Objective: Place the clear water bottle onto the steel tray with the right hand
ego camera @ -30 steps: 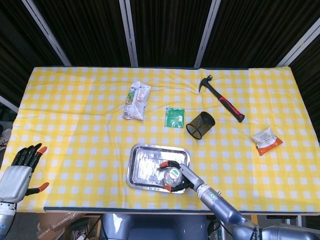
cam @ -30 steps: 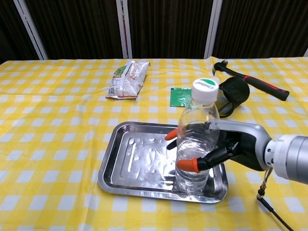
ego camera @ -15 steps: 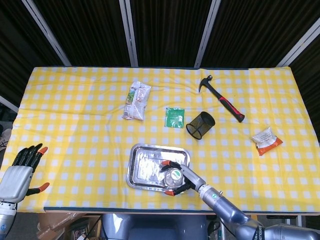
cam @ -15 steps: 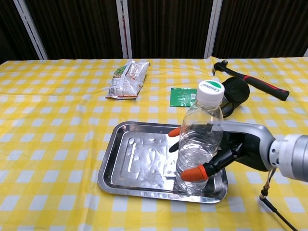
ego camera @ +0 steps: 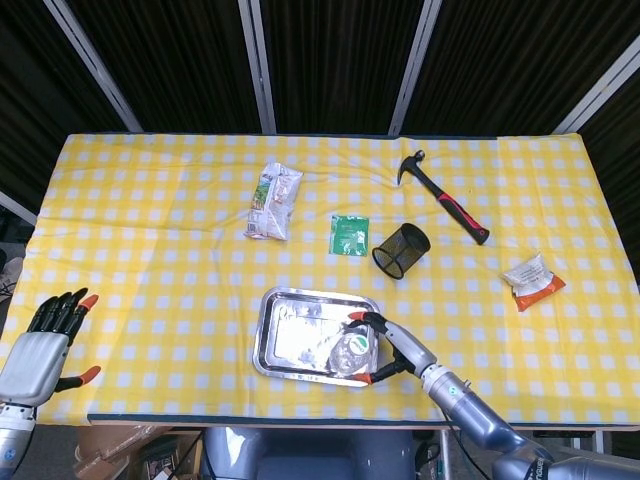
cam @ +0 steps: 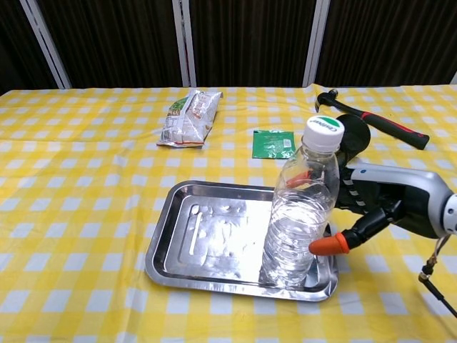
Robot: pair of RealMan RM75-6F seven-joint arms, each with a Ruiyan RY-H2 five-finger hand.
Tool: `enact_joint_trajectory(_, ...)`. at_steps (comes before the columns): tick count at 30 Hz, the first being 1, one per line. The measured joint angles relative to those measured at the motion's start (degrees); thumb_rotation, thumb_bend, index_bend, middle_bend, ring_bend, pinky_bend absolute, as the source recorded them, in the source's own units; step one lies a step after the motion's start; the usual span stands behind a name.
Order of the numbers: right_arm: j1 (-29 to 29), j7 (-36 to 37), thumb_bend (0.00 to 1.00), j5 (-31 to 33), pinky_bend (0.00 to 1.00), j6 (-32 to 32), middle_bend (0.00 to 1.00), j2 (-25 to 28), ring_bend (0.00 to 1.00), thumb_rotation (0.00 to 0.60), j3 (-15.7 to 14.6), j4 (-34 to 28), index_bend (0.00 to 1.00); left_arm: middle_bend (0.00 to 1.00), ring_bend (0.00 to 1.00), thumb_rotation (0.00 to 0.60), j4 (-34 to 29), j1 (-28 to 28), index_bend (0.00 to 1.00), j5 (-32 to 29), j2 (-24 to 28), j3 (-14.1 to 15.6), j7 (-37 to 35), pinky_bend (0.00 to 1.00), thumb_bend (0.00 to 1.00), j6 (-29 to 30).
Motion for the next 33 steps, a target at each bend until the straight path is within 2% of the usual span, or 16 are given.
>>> enact_joint_trajectory(3,-0.7,2.7,0.22,-3.1,0.0,0.2,0.2,3.3,0.0,0.6,-0.9,0.4,0.15,0.0,0.0,0.6,0.0,0.0,0.06,0.1,0.0,0.0,0.1,0.0,0.17,0.1)
enact_joint_trajectory(8,-2.0,2.7,0.22,-7.8,0.0,1.2,0.2,10.0,0.0,0.6,-3.3,1.0,0.15,0.0,0.0,0.6,-0.1,0.0,0.06,0.0,0.2,0.0,-0.2,0.0,0.17,0.1)
enact_joint_trajectory(11,-3.6,-0.6,0.22,-9.1,0.0,4.1,0.2,11.7,0.0,0.6,-4.4,1.7,0.15,0.0,0.0,0.6,-0.1,0.1,0.06,-0.2,0.4,-0.2,-0.8,0.0,0.17,0.5)
enact_joint_trajectory(13,-5.5,-5.2,0.22,-9.1,0.0,8.1,0.2,12.2,0.0,0.6,-4.9,2.3,0.15,0.0,0.0,0.6,-0.1,0.3,0.06,-0.4,0.6,-0.3,-1.2,0.0,0.17,0.9)
enact_joint_trajectory(19,-12.5,-22.4,0.22,-8.4,0.0,24.3,0.2,12.2,0.0,0.6,-5.8,4.9,0.15,0.0,0.0,0.6,-0.3,0.7,0.06,-0.2,0.6,-0.2,-1.0,0.0,0.17,1.4)
enact_joint_trajectory(25,-19.7,-30.5,0.22,-8.3,0.0,39.9,0.19,9.7,0.0,0.6,-6.0,13.5,0.15,0.0,0.0,0.6,-0.4,0.7,0.06,-0.4,0.4,-0.2,-0.5,0.0,0.17,1.3)
enact_joint_trajectory(30,-23.2,-34.0,0.22,-7.5,0.0,43.1,0.13,6.9,0.0,0.6,-5.9,22.2,0.15,0.0,0.0,0.6,-0.3,0.8,0.06,-0.8,0.5,-0.5,-0.9,0.0,0.17,1.6)
enact_joint_trajectory(33,-23.9,-35.7,0.22,-7.4,0.0,43.7,0.12,6.5,0.0,0.6,-5.7,23.4,0.15,0.0,0.0,0.6,0.0,0.7,0.06,-1.1,0.6,-0.7,-1.1,0.0,0.17,1.4)
